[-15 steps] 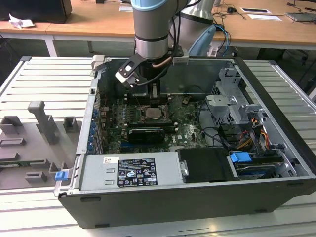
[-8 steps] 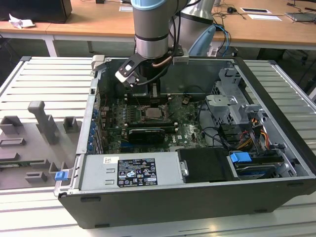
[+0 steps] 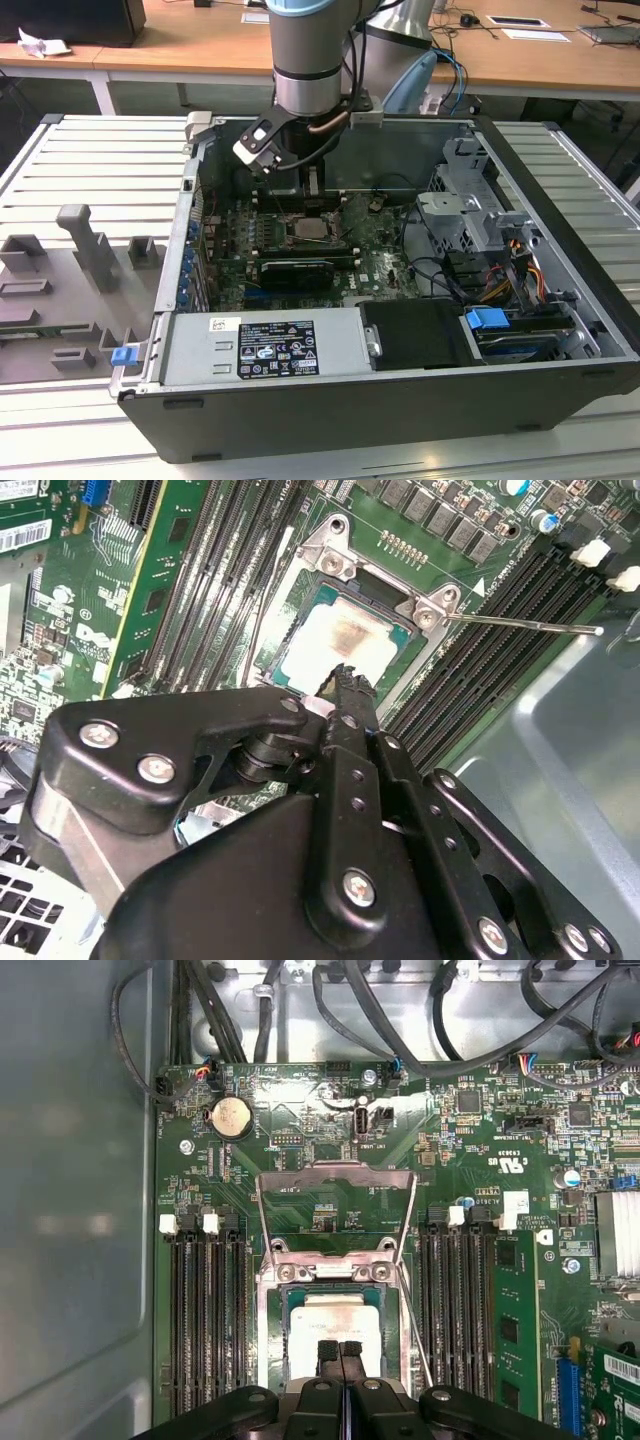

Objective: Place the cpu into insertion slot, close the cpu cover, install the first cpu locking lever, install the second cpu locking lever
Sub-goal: 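Close the cpu cover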

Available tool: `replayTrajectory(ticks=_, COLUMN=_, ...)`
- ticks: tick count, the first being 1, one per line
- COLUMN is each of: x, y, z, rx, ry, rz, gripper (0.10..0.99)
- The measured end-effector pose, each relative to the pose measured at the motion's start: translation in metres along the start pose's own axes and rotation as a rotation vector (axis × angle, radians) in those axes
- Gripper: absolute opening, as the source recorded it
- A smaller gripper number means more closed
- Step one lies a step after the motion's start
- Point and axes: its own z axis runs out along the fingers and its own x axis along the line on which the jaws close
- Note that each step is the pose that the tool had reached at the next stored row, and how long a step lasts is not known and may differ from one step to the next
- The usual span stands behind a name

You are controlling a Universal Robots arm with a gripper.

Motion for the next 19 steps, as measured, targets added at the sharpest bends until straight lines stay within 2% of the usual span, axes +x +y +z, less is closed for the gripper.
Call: replayTrajectory(ticks=19, x=0.0000, y=0.0003, z=-0.0037, rx=0.000, ry=-0.0003, rz=0.004, gripper=0.106)
